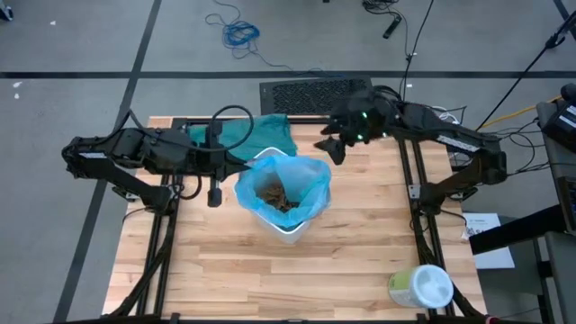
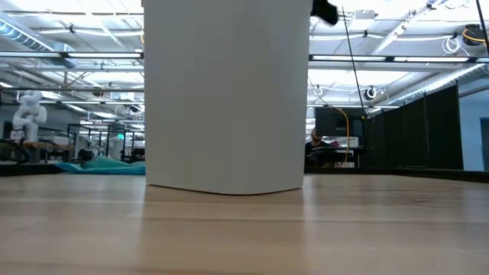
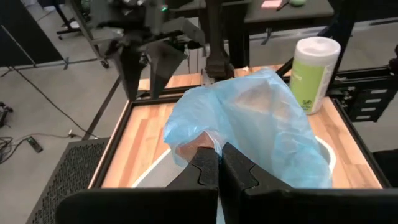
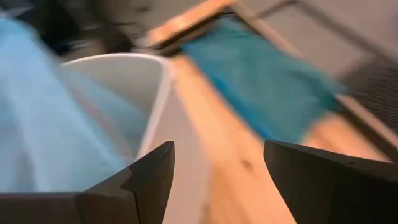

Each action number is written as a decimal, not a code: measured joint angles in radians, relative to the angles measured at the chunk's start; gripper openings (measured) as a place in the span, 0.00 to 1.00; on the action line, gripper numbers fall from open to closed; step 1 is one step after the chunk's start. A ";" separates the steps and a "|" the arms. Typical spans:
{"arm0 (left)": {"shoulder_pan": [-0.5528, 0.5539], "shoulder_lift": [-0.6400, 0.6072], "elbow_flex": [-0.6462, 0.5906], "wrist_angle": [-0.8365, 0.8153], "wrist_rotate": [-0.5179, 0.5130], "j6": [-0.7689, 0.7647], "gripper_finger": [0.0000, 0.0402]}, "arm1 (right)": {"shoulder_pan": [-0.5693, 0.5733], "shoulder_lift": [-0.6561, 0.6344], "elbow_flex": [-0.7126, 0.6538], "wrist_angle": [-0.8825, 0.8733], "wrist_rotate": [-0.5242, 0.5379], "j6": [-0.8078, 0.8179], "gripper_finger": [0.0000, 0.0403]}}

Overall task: Place trash/remove bag and relplace
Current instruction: Remove the blue trash bag from the bin

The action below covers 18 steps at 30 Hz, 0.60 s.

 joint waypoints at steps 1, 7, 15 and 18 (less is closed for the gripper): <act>-0.001 0.000 0.000 -0.001 0.000 0.000 0.00 | -0.027 0.010 -0.015 0.029 -0.096 -0.034 0.59; 0.000 0.000 0.000 -0.003 0.000 0.000 0.00 | -0.093 0.107 -0.038 0.114 -0.380 -0.146 0.59; 0.000 0.000 0.000 -0.011 0.000 0.000 0.00 | -0.052 0.190 -0.039 0.224 -0.487 -0.160 0.44; 0.000 0.000 0.000 -0.029 -0.009 0.000 0.00 | -0.030 0.174 -0.040 0.247 -0.442 -0.174 0.22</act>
